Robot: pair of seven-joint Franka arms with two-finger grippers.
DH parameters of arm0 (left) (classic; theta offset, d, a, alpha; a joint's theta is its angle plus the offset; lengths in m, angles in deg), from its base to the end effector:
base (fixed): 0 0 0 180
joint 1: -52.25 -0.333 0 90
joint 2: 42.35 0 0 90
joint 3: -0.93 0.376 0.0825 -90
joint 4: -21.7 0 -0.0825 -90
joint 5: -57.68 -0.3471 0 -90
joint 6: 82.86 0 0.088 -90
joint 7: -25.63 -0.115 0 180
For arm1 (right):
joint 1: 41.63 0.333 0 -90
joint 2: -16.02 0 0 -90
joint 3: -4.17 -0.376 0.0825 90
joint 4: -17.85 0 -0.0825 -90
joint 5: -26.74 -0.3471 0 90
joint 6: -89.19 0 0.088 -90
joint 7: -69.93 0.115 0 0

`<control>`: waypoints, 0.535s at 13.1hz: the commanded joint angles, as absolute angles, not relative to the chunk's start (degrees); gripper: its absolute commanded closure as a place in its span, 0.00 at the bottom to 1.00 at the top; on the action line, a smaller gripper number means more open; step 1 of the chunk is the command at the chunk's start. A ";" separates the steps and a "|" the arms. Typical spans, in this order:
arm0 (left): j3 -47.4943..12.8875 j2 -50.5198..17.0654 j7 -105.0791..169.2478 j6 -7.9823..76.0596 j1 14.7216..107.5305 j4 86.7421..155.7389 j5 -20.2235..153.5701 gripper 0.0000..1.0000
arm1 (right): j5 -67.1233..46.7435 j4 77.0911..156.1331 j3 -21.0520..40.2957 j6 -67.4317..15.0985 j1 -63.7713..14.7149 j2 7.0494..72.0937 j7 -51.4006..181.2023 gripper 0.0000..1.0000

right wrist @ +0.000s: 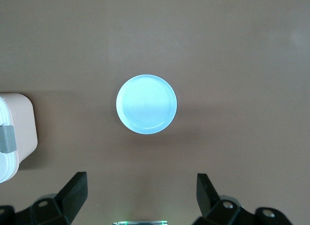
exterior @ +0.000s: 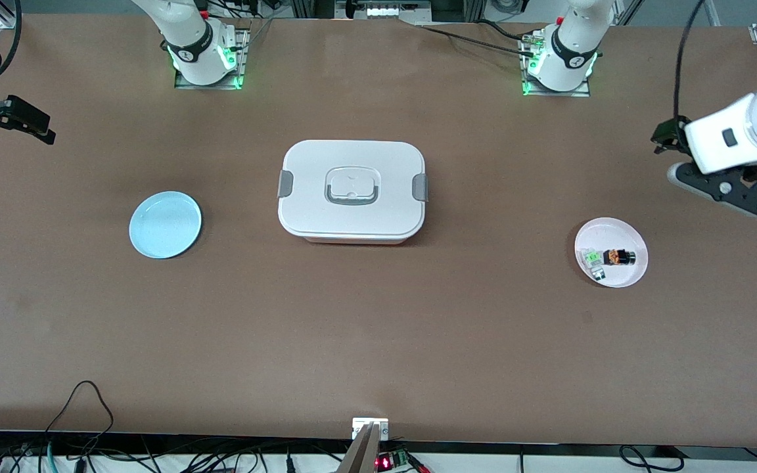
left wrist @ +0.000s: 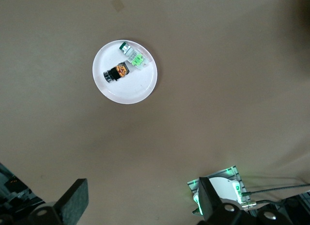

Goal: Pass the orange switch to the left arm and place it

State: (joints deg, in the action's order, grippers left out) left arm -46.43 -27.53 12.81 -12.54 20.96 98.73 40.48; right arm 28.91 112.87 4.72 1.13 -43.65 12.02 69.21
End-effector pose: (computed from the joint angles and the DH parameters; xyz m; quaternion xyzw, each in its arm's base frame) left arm 0.5484 -0.0431 0.6450 -0.9621 0.2234 0.1461 0.0565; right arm 0.4858 -0.0265 0.6708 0.9994 -0.0163 -0.0263 0.0179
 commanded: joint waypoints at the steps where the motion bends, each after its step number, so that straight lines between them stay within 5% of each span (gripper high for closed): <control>1: -26.75 -35.54 14.56 -1.45 33.22 107.08 50.59 0.00 | 29.12 112.25 4.52 2.44 -43.56 11.62 69.58 0.00; 3: -12.13 -42.67 14.73 10.25 42.10 116.23 58.81 0.00 | 29.20 112.25 4.52 2.35 -43.56 11.62 69.49 0.00; 7: -0.57 -45.25 25.01 11.10 54.87 119.26 55.94 0.00 | 29.29 112.25 4.44 2.44 -43.56 11.62 69.49 0.00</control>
State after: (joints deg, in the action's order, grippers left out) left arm -3.79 -42.17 20.21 9.49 49.93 115.79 57.56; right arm 28.91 112.87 4.67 1.24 -43.64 12.01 69.21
